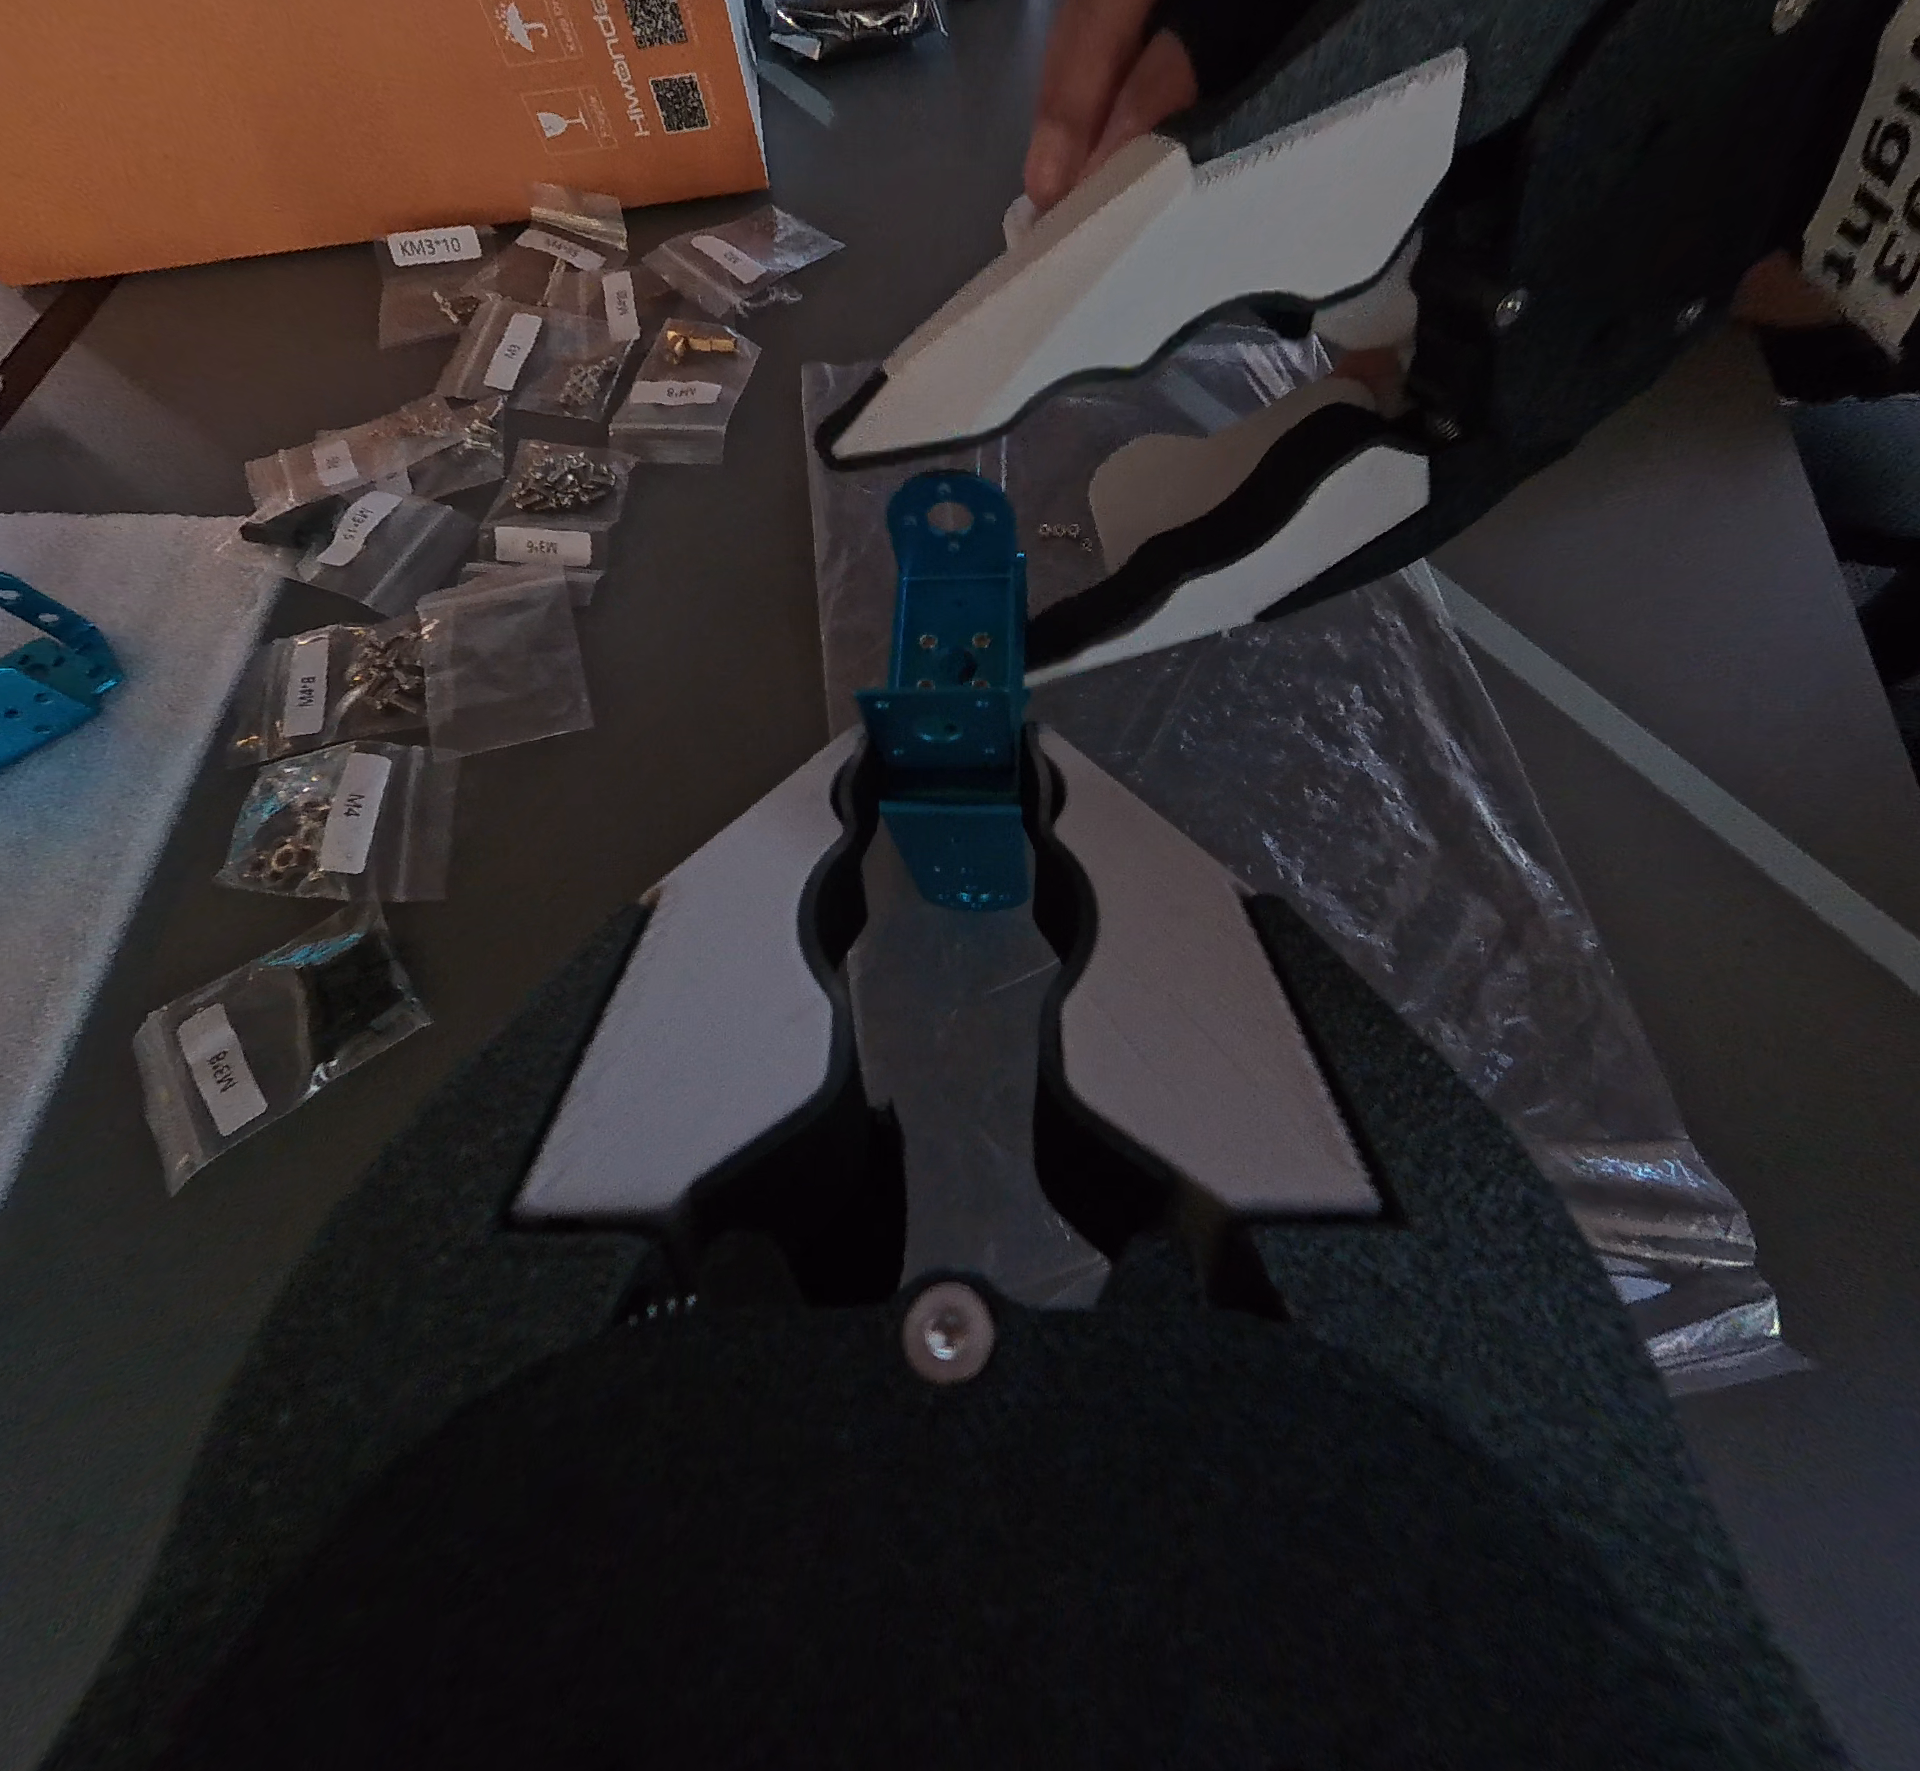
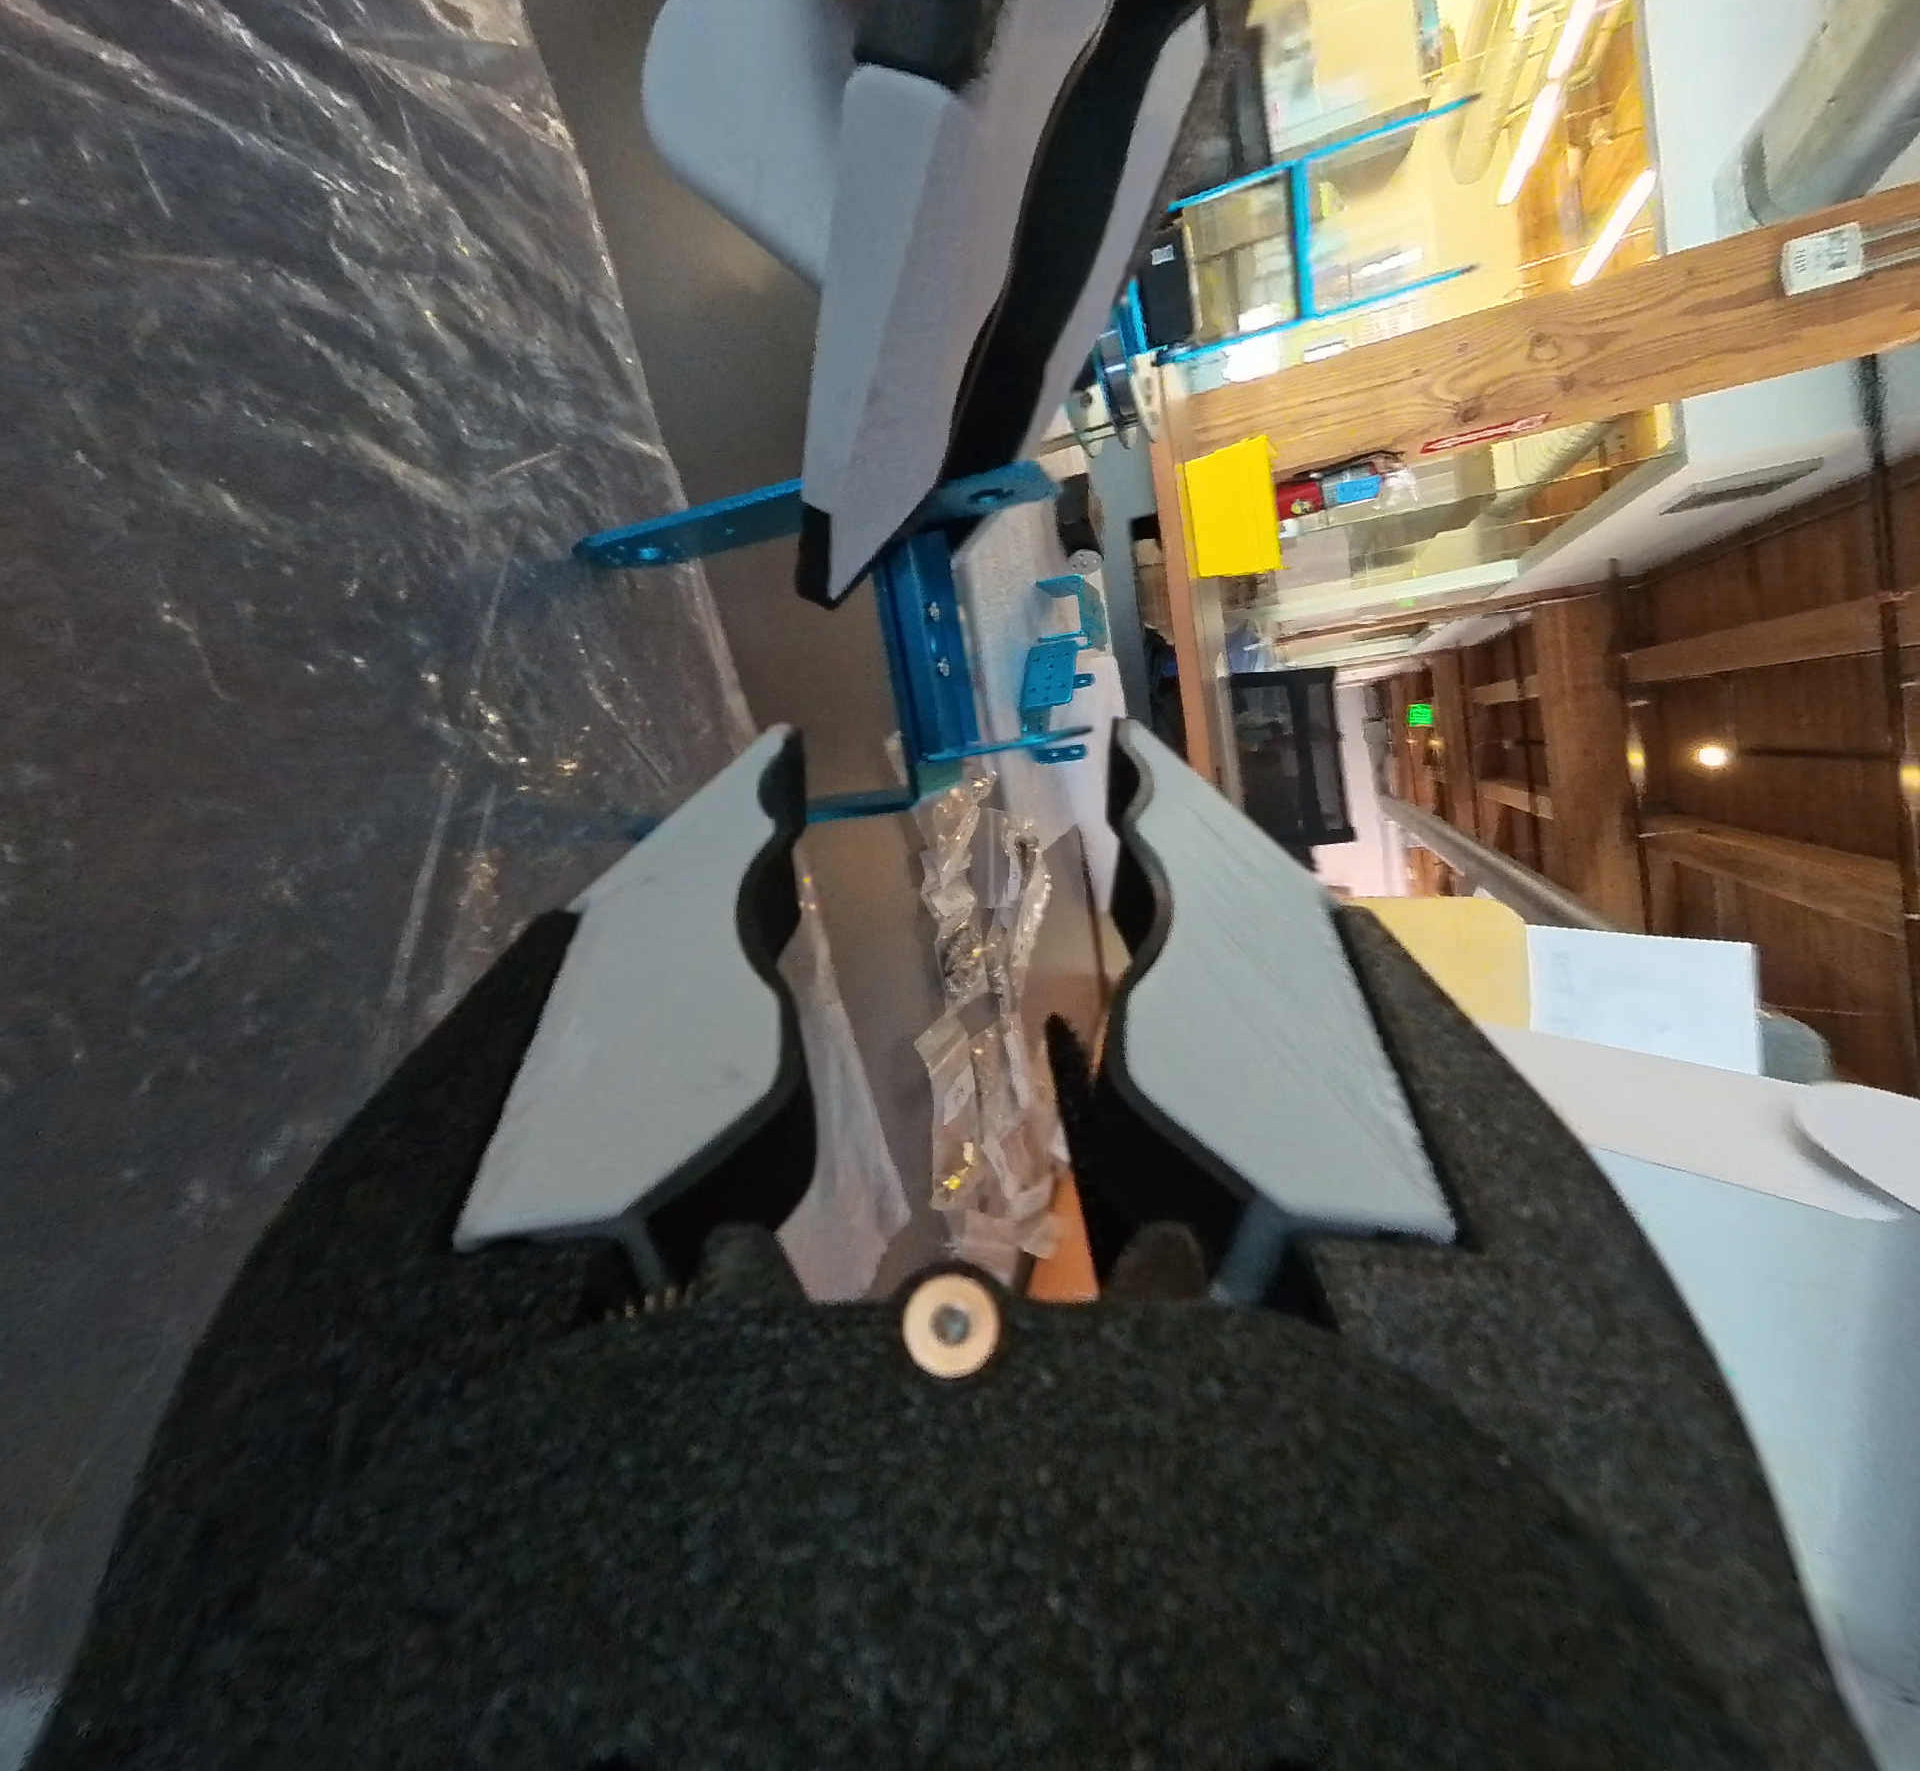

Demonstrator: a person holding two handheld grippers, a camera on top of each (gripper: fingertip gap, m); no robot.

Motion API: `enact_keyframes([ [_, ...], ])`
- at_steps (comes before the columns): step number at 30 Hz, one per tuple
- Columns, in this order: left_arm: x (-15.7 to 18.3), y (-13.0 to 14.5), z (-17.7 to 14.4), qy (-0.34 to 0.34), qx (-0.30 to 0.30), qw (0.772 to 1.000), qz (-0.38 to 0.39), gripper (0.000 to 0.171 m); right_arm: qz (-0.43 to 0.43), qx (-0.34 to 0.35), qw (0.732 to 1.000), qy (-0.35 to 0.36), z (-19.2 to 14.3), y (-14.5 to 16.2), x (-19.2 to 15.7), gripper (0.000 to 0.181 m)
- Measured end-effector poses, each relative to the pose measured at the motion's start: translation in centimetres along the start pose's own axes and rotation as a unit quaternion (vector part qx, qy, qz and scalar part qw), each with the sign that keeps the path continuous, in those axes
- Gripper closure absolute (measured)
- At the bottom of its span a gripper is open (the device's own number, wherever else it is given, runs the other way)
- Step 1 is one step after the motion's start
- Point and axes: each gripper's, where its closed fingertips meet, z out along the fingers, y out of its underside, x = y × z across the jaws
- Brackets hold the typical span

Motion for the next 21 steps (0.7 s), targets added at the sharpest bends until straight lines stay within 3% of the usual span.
enact_keyframes([
  [6, 0.0, 0.0, 0.0, 0.001, 0.000, 1.000, 0.000, 0.145, 0.141, 0.053, 0.984, -0.095, -1.2, 0.0, -0.1, 0.105],
  [10, 0.2, 0.0, 0.0, 0.001, 0.000, 1.000, 0.013, 0.145, 0.279, 0.096, 0.939, -0.180, -2.4, -0.1, 0.5, 0.104],
  [12, 0.3, -0.2, 0.0, 0.004, 0.003, 1.000, 0.014, 0.146, 0.332, 0.100, 0.907, -0.239, -2.7, 0.0, -0.2, 0.113],
  [14, 0.5, -0.5, -0.1, 0.010, 0.010, 1.000, 0.014, 0.146, 0.353, 0.085, 0.891, -0.272, -2.5, 0.5, -1.0, 0.109],
  [16, 0.6, -0.7, -0.4, 0.014, 0.017, 1.000, 0.014, 0.146, 0.366, 0.100, 0.871, -0.310, -3.0, -0.1, -1.8, 0.126],
  [21, 1.6, -2.0, -1.2, 0.042, 0.053, 0.998, 0.011, 0.146, 0.379, 0.119, 0.856, -0.332, -3.0, -0.9, -2.2, 0.138],
])
